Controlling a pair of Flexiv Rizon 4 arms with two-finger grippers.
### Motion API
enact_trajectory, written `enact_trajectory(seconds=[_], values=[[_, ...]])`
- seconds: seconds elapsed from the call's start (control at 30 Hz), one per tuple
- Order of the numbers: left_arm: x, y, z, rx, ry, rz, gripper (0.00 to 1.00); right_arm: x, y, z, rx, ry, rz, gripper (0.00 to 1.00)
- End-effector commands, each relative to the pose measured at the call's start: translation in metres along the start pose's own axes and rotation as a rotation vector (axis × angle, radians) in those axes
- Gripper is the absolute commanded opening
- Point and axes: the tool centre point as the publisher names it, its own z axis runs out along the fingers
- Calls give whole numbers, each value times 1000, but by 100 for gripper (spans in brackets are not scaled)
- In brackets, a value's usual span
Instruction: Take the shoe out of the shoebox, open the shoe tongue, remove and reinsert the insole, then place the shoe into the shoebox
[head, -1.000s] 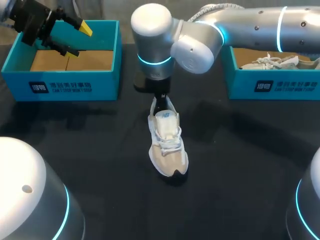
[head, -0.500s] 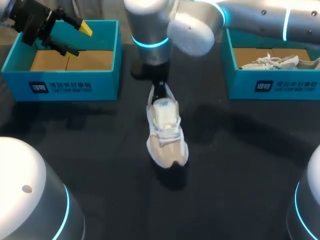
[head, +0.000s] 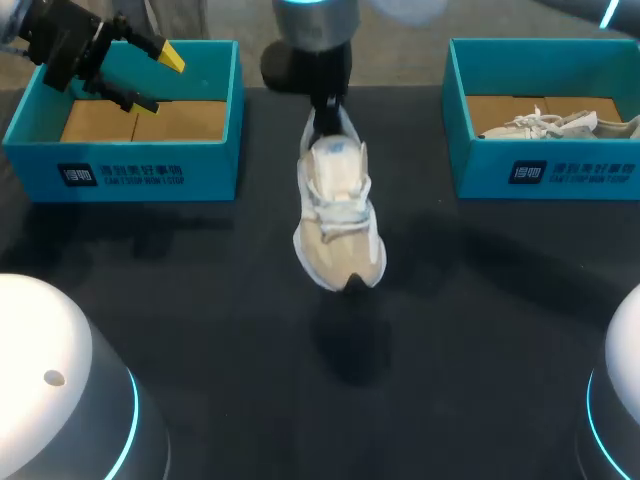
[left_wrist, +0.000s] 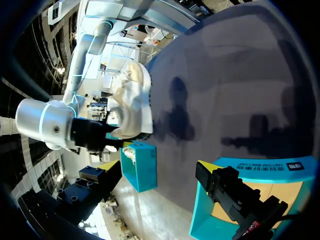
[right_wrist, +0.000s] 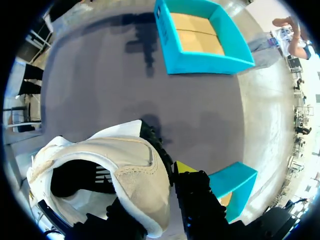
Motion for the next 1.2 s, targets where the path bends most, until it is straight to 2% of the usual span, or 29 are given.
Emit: enact_trajectory(seconds=[0.03, 0.1, 0.13, 0.2, 0.43, 1.2], values=[[0, 0, 0, 0, 3, 0, 100, -4, -15, -61, -15, -9, 12, 0], [0, 0, 0, 0, 3, 0, 100, -5, -16, -65, -13, -11, 15, 0], [0, 0, 0, 0, 3, 0, 100, -10, -20, -76, -17, -15, 23, 0], [0, 0, 0, 0, 3, 0, 100, -13, -21, -83, -20, -19, 23, 0], [0, 0, 0, 0, 3, 0, 100, -24, -19, -102, -35, -34, 1, 0], [0, 0, 0, 0, 3, 0, 100, -24, -19, -102, -35, -34, 1, 0]])
